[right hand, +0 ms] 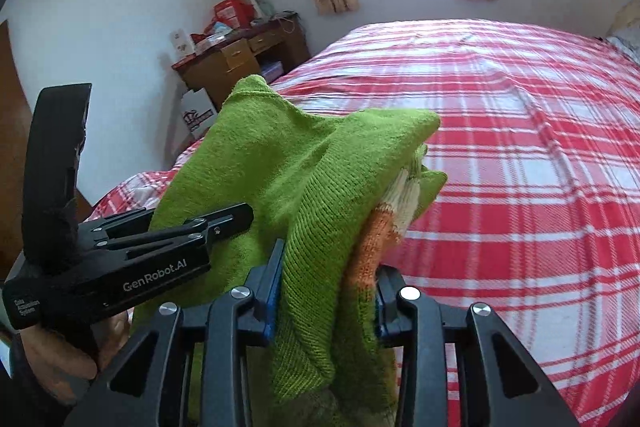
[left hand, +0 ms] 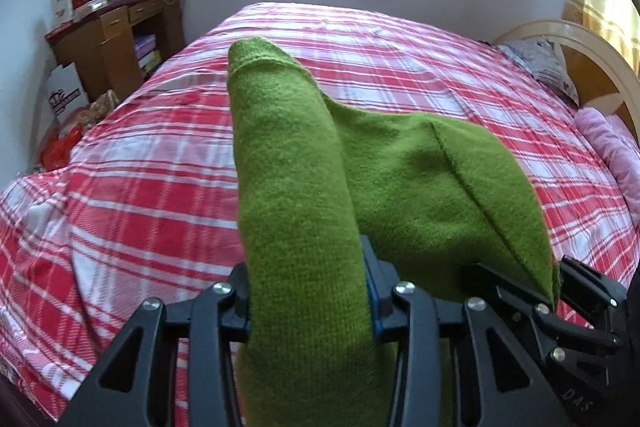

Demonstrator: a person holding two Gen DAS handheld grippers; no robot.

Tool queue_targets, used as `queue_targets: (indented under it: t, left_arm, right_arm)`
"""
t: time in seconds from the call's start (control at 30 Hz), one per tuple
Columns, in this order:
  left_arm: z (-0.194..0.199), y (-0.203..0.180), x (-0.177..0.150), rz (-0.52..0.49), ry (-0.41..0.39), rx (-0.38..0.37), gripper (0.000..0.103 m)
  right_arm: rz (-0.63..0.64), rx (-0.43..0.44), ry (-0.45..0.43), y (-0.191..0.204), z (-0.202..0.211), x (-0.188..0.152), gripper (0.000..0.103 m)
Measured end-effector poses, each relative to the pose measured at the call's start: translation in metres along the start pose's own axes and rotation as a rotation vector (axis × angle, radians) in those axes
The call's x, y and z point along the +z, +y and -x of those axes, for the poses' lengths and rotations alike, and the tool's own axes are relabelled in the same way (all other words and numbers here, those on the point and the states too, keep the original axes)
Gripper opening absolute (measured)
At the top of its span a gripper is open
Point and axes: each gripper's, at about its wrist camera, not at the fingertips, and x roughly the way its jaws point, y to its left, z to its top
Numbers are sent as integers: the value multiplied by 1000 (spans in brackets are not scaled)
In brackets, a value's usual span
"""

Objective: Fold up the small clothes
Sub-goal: 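Lift the sweater bundle with both grippers and carry it along the bed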

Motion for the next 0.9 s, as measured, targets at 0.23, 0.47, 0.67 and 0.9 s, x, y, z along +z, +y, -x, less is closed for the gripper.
queue_targets:
  t: [0.23,0.47,0.67,0.9]
  left_arm:
    - [11,35,-1,51,-31,53,41]
    - [20,71,0,97,-54,106,40]
    - [23,101,-2,144,-63,144,40]
    - [22,133,-1,180,-66,188,40]
  right_arm:
    - [54,47,5,38,-18,9,35]
    - [104,94,7,71,-36,16,35]
    - [133,146,16,99,-55,25,34]
    - [167,202,30,127,-78,30,34]
